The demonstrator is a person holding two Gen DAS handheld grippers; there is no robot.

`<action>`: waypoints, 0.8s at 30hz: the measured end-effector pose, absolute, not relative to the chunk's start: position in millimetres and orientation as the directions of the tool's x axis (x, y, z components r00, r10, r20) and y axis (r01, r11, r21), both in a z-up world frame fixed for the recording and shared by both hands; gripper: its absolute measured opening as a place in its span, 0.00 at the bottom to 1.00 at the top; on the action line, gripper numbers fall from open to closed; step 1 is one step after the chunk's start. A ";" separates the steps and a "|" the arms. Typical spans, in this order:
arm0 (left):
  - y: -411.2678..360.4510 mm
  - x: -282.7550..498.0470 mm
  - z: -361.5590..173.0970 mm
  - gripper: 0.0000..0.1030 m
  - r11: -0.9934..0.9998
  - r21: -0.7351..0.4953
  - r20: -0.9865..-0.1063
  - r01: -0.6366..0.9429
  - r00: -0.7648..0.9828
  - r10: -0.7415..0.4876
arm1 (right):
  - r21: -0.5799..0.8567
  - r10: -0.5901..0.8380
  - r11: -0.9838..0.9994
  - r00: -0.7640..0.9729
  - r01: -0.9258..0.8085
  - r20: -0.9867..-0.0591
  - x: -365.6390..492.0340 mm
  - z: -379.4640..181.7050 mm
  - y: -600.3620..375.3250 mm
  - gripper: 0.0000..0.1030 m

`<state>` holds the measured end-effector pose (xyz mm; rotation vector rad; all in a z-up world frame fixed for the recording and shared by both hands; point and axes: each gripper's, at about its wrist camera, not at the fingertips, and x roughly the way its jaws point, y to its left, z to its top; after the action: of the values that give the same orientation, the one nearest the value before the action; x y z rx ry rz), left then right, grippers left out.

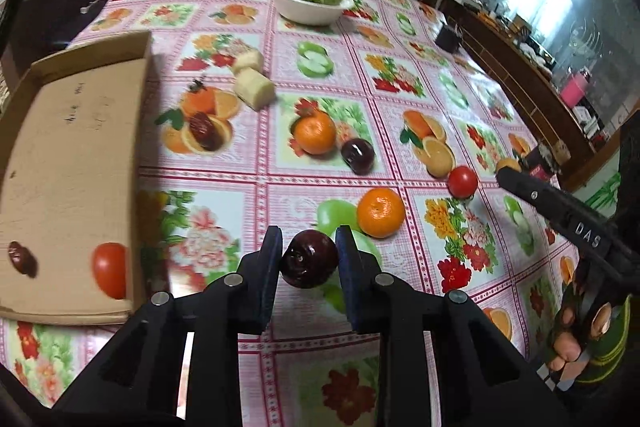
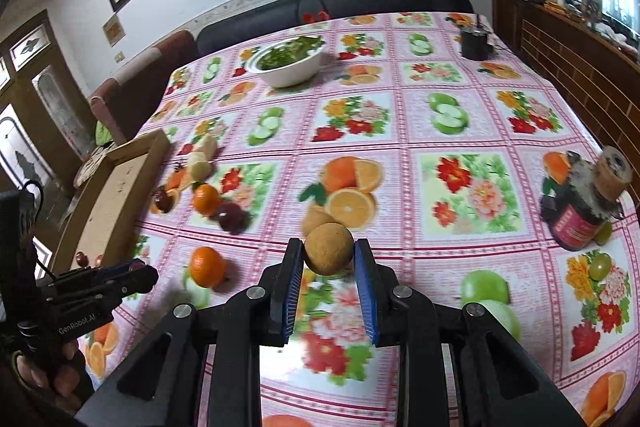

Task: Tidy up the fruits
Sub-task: 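Carry the plum and brown fruit into the box and open both tools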

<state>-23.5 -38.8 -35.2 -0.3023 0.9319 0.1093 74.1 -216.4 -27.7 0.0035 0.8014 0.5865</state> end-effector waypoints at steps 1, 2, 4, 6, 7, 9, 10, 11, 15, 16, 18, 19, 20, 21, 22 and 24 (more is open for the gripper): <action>-36.2 -25.4 -33.0 0.24 0.951 -0.207 -0.800 -0.228 0.599 -0.030 | 0.219 0.503 0.836 0.542 -0.503 -0.674 72.3 -26.4 -212.2 0.26; -33.0 -27.6 -30.7 0.24 0.950 -0.206 -0.797 -0.235 0.603 -0.024 | 0.220 0.509 0.830 0.537 -0.512 -0.672 70.7 -25.1 -208.2 0.26; -27.8 -30.7 -28.6 0.24 0.947 -0.203 -0.796 -0.247 0.605 -0.013 | 0.231 0.532 0.814 0.522 -0.533 -0.667 67.3 -22.5 -200.3 0.26; -21.6 -34.5 -26.7 0.24 0.944 -0.195 -0.795 -0.268 0.606 0.008 | 0.234 0.546 0.801 0.512 -0.551 -0.663 63.8 -20.0 -192.0 0.26; -19.0 -36.1 -26.3 0.24 0.942 -0.193 -0.795 -0.274 0.607 0.013 | 0.234 0.553 0.794 0.507 -0.561 -0.661 61.9 -18.7 -187.0 0.26; -13.1 -38.7 -25.4 0.24 0.938 -0.192 -0.794 -0.289 0.608 0.025 | 0.241 0.571 0.778 0.494 -0.580 -0.656 58.4 -16.5 -178.3 0.26; -10.0 -40.6 -24.6 0.24 0.936 -0.187 -0.793 -0.298 0.608 0.035 | 0.247 0.581 0.769 0.485 -0.589 -0.653 56.7 -15.6 -174.3 0.26; -7.7 -41.7 -24.1 0.24 0.935 -0.183 -0.793 -0.305 0.608 0.043 | 0.249 0.589 0.761 0.478 -0.599 -0.652 54.4 -14.8 -169.2 0.26; 2.7 -47.0 -21.5 0.24 0.929 -0.169 -0.793 -0.330 0.605 0.070 | 0.251 0.614 0.729 0.447 -0.637 -0.651 47.8 -12.6 -149.3 0.26; 5.0 -48.9 -20.7 0.24 0.927 -0.165 -0.793 -0.337 0.604 0.079 | 0.252 0.619 0.722 0.439 -0.644 -0.651 46.3 -12.1 -145.1 0.26; 10.2 -52.1 -18.4 0.24 0.923 -0.162 -0.790 -0.348 0.607 0.090 | 0.258 0.633 0.705 0.423 -0.660 -0.649 43.6 -10.4 -135.3 0.26; 12.6 -53.0 -17.7 0.24 0.922 -0.161 -0.789 -0.353 0.607 0.094 | 0.259 0.637 0.699 0.417 -0.666 -0.648 42.6 -9.6 -131.6 0.26; 14.9 -54.0 -16.9 0.24 0.920 -0.159 -0.789 -0.359 0.606 0.100 | 0.259 0.642 0.692 0.410 -0.674 -0.648 41.3 -8.9 -126.7 0.26; 18.5 -55.4 -16.1 0.24 0.917 -0.156 -0.788 -0.368 0.606 0.109 | 0.260 0.648 0.684 0.403 -0.682 -0.646 40.0 -7.9 -121.8 0.26; 20.8 -56.6 -15.7 0.24 0.915 -0.155 -0.787 -0.373 0.606 0.114 | 0.262 0.653 0.677 0.397 -0.688 -0.644 38.9 -7.0 -117.9 0.25; 27.0 -59.1 -14.8 0.24 0.909 -0.152 -0.786 -0.389 0.605 0.128 | 0.267 0.665 0.660 0.382 -0.702 -0.641 36.4 -5.5 -109.0 0.25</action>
<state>-59.1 27.0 -14.8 -0.3238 0.8739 0.3048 36.4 -109.0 -5.5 -0.0514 0.7927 0.8724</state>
